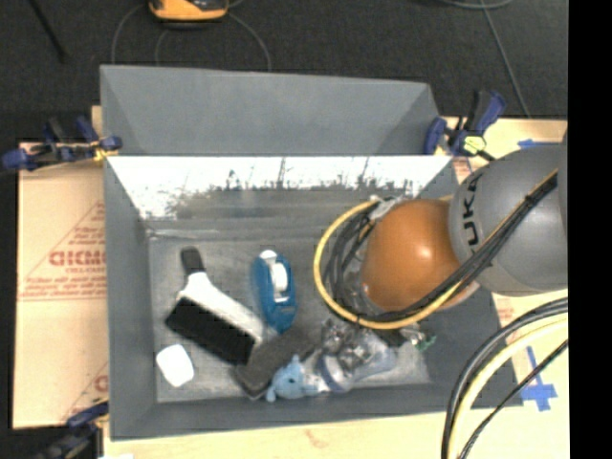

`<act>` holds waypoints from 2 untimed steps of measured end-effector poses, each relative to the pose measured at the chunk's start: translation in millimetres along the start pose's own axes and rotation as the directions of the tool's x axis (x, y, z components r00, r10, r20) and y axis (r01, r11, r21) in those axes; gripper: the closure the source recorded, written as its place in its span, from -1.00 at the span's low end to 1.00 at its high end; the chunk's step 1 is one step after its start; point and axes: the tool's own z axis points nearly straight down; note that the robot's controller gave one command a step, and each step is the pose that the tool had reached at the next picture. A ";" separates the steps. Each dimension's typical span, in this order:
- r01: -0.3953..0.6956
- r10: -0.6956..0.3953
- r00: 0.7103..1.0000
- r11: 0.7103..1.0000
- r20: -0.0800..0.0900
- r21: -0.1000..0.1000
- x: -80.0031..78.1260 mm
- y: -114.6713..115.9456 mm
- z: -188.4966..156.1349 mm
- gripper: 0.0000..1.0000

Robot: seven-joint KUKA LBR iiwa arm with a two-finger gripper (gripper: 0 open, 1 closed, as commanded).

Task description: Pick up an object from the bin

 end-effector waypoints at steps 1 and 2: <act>-0.001 0.001 1.000 1.000 0.002 -0.001 0.0 -0.1 -12.2 1.00; -0.002 0.002 1.000 1.000 0.003 -0.001 -0.5 -0.3 -20.5 1.00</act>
Offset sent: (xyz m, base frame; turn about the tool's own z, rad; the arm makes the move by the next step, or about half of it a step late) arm 0.0001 0.0001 0.0127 0.0000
